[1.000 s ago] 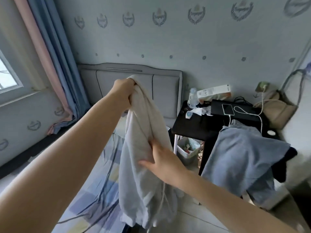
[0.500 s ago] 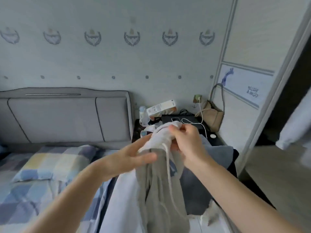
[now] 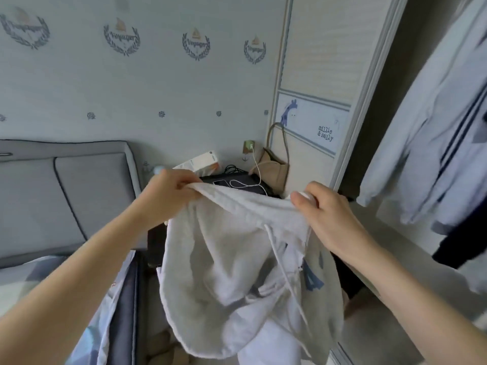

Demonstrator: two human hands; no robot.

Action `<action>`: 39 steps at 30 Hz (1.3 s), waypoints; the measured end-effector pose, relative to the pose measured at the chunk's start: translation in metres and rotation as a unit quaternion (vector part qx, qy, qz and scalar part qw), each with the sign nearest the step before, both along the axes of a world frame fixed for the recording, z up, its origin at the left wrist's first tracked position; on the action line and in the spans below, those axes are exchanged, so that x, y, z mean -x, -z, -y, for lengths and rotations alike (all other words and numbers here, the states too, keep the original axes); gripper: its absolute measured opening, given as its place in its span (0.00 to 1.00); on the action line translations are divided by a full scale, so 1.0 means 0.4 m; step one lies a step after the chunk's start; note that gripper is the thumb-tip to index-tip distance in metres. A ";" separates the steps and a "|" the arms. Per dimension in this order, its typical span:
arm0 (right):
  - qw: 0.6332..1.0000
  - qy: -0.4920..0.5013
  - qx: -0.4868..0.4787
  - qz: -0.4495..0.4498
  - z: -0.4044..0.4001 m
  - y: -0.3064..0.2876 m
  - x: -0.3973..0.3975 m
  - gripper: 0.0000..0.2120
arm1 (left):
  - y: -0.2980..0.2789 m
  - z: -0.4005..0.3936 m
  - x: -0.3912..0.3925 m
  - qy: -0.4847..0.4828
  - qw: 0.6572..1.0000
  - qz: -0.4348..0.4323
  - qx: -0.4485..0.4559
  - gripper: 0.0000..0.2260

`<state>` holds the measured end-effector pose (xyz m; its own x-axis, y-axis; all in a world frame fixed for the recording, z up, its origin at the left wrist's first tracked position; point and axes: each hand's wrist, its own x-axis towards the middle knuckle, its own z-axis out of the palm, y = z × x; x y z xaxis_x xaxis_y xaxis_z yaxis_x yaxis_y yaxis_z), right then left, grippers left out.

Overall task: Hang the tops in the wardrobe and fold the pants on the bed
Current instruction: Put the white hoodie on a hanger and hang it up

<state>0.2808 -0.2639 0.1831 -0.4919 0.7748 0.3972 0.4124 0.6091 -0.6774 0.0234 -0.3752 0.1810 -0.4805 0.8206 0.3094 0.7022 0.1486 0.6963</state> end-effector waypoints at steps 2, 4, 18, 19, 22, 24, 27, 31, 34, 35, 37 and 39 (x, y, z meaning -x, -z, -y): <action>1.000 0.023 0.014 0.004 0.011 0.003 -0.024 0.20 | 0.013 -0.072 -0.014 -0.043 0.991 -0.123 0.010 0.03; 0.995 0.058 0.068 -0.043 0.016 -0.003 -0.048 0.19 | 0.067 -0.139 -0.049 -0.050 0.967 -0.214 0.132 0.17; 0.806 0.180 0.327 -0.459 -0.090 -0.050 -0.212 0.05 | 0.257 -0.261 -0.338 0.193 0.736 0.097 0.641 0.51; 0.808 0.175 0.327 -0.458 -0.102 -0.048 -0.215 0.05 | 0.269 -0.277 -0.367 0.194 0.762 0.125 0.604 0.48; 0.816 0.164 0.321 -0.452 -0.137 -0.044 -0.224 0.06 | 0.320 -0.328 -0.435 0.202 0.788 0.257 0.522 0.34; 0.822 0.168 0.309 -0.448 -0.165 -0.046 -0.239 0.06 | 0.341 -0.363 -0.468 0.209 0.780 0.339 0.482 0.19; 0.838 0.181 0.283 -0.430 -0.228 -0.051 -0.291 0.07 | 0.339 -0.425 -0.499 0.164 0.807 0.414 0.387 0.08; 0.877 0.235 0.240 -0.345 -0.326 -0.008 -0.400 0.09 | 0.275 -0.508 -0.493 0.066 0.896 0.392 0.198 0.04; 0.920 0.274 0.193 -0.204 -0.383 0.054 -0.461 0.13 | 0.192 -0.564 -0.492 0.031 0.870 0.489 0.048 0.03; 0.931 0.271 0.190 -0.154 -0.408 0.076 -0.482 0.14 | 0.167 -0.593 -0.499 0.030 0.852 0.523 0.008 0.02; 0.945 0.251 0.207 -0.031 -0.450 0.113 -0.511 0.15 | 0.122 -0.635 -0.512 0.053 0.826 0.558 -0.052 0.06; 0.937 0.224 0.246 0.110 -0.498 0.148 -0.547 0.17 | 0.102 -0.668 -0.543 0.080 0.821 0.559 -0.085 0.10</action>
<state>0.4997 -0.0648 0.1239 -0.1025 0.9856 -0.1344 0.7146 -0.0210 -0.6993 0.2405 -0.1081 0.1400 -0.4323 0.8915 -0.1354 -0.3883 -0.0486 0.9203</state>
